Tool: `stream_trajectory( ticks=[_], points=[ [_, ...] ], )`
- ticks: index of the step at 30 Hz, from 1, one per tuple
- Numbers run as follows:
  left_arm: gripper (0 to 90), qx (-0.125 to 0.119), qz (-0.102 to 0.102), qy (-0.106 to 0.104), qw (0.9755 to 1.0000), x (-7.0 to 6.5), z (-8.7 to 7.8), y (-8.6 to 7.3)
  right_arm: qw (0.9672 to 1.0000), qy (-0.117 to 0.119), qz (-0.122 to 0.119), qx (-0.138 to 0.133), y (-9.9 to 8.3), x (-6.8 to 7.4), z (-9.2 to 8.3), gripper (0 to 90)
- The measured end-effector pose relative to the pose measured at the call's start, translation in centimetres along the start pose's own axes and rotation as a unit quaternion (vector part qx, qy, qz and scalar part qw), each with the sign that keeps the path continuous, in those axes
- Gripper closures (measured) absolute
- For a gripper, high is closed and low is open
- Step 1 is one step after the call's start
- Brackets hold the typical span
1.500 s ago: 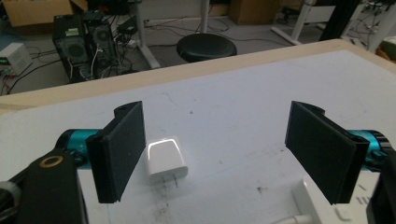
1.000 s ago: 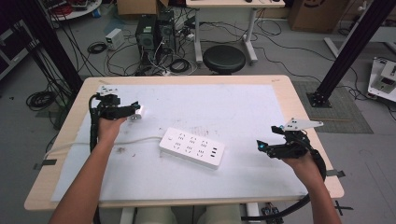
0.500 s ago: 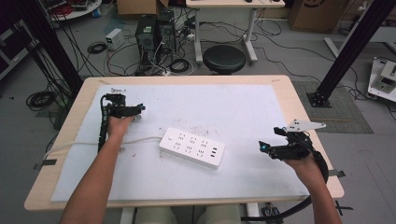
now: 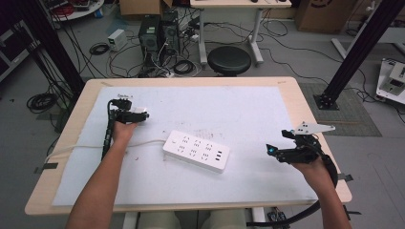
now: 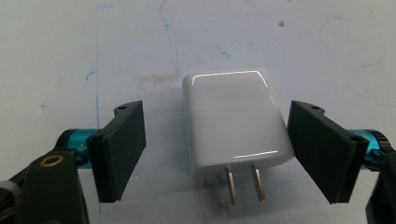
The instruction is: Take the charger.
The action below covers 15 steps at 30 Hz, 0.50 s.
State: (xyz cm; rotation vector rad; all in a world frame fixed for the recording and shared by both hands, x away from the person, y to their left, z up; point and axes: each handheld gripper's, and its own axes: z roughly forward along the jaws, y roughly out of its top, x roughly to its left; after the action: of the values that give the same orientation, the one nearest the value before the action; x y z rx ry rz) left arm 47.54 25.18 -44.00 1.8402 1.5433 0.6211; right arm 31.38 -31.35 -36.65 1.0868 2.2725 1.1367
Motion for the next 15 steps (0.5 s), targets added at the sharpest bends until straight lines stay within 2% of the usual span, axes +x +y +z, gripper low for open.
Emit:
stream_trajectory(
  ticks=[1,8,13,15],
  points=[
    [21.5,0.012,0.009,0.0,0.9999,-0.08,0.3,-0.25,1.0,-0.001,0.003,0.001,0.02,-0.02,-0.09,16.4],
    [27.5,0.014,0.015,0.004,0.9998,-0.31,0.3,-0.49,1.0,-0.002,0.003,0.0,-0.05,-0.09,-0.15,16.3],
    [42.3,0.007,0.016,0.002,0.9998,-0.24,-0.05,-0.72,1.0,-0.001,0.005,0.0,-0.15,-0.12,-0.1,16.4],
    [42.3,0.005,0.014,0.002,0.9999,-0.3,-0.1,-0.8,1.0,-0.001,0.006,0.002,-0.19,-0.08,-0.09,16.3]
  ],
)
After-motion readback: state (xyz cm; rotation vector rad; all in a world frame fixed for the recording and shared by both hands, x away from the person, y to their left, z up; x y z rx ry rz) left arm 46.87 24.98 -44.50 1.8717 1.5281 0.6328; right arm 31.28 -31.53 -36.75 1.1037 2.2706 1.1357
